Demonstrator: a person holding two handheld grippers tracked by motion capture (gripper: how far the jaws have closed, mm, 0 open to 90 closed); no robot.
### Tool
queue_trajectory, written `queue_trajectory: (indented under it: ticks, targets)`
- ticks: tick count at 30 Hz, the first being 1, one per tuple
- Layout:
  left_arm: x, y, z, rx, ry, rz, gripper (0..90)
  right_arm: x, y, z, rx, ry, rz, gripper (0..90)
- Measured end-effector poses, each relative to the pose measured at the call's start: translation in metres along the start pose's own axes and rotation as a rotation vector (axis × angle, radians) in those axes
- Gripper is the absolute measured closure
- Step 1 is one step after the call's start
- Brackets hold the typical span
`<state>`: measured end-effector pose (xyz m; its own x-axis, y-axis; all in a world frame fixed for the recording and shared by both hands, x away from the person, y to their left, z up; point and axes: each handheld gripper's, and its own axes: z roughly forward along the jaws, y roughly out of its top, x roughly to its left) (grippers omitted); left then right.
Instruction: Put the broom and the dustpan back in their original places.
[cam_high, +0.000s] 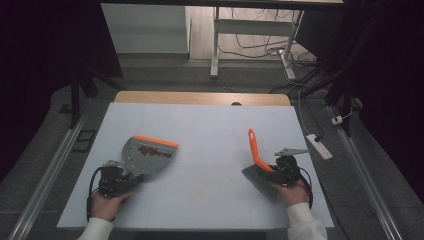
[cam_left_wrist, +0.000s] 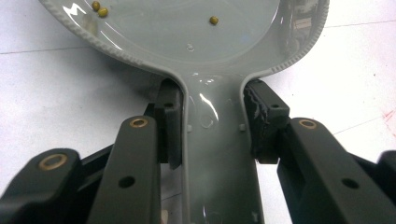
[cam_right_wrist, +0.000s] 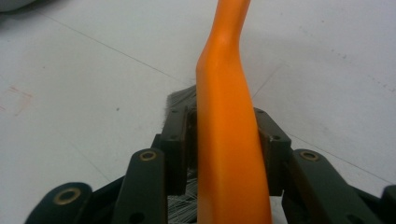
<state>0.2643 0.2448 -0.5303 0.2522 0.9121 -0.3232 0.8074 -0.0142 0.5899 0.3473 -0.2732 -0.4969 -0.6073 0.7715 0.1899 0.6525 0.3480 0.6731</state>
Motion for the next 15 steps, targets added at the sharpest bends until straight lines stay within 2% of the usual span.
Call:
queue_trajectory:
  ticks: [5,8,15]
  targets:
    - [0.0004,0.0002,0.0020,0.014,0.004,-0.005,61.6,-0.0038,0.0012,0.0030,0.017,-0.013,0.002,57.1]
    - [-0.0008,0.0004,0.0033,0.020,0.008,0.001,61.6,-0.0048,0.0029,0.0044,0.026,-0.033,-0.013,54.5]
    - [-0.0027,0.0007,0.0055,0.026,0.015,-0.002,61.6,-0.0106,0.0032,0.0072,0.044,-0.044,-0.003,49.4]
